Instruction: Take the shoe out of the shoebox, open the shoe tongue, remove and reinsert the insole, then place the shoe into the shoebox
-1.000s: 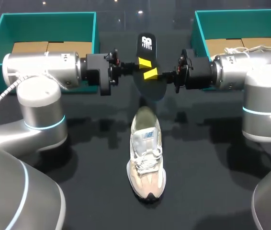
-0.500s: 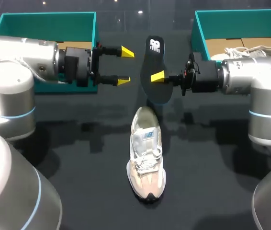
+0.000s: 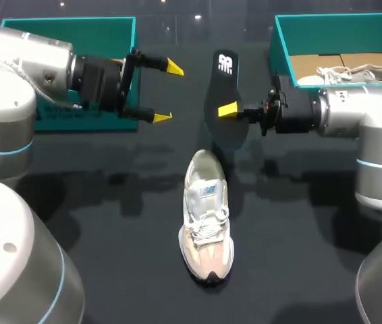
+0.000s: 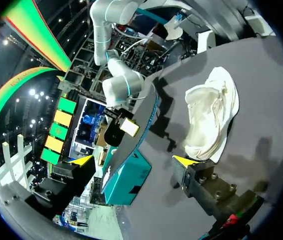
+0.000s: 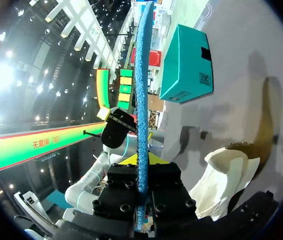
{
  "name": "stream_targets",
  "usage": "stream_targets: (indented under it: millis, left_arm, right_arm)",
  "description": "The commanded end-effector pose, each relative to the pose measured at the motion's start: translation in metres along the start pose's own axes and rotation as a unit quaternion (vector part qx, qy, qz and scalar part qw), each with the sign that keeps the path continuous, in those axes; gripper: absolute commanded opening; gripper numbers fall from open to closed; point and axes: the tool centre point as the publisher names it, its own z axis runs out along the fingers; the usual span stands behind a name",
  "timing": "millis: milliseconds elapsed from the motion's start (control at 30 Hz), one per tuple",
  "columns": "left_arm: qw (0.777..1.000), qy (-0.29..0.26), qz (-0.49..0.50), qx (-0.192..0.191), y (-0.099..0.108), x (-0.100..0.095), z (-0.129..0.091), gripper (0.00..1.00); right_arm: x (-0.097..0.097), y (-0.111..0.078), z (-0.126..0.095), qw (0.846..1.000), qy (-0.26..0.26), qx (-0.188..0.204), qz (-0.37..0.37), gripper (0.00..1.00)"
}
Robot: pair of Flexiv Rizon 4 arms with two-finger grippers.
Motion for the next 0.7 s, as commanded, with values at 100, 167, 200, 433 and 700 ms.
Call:
stream_targets:
  millis: [100, 167, 200, 433, 700]
  left_arm:
    - [0.987, 0.066, -0.135, -0.055, -0.024, 0.02, -0.023, 1.0]
    - [0.987, 0.085, -0.116, -0.079, -0.03, 0.021, -0.029, 1.0]
    - [0.987, 0.085, -0.116, -0.079, -0.03, 0.021, -0.029, 1.0]
    - [0.987, 0.085, -0.116, -0.079, -0.03, 0.021, -0.029, 1.0]
    - [0.98, 0.059, -0.169, -0.084, -0.035, 0.036, -0.024, 1.0]
  right_arm:
    - [-0.009, 0.003, -0.01, 0.999, 0.006, -0.006, -0.042, 0.0]
    - [-0.011, 0.006, -0.011, 0.999, 0.004, -0.007, -0.045, 0.0]
    - [-0.011, 0.006, -0.011, 0.999, 0.004, -0.007, -0.045, 0.0]
    - [-0.011, 0.006, -0.011, 0.999, 0.004, -0.007, -0.045, 0.0]
    - [-0.013, 0.005, -0.013, 0.998, 0.024, -0.009, -0.063, 0.0]
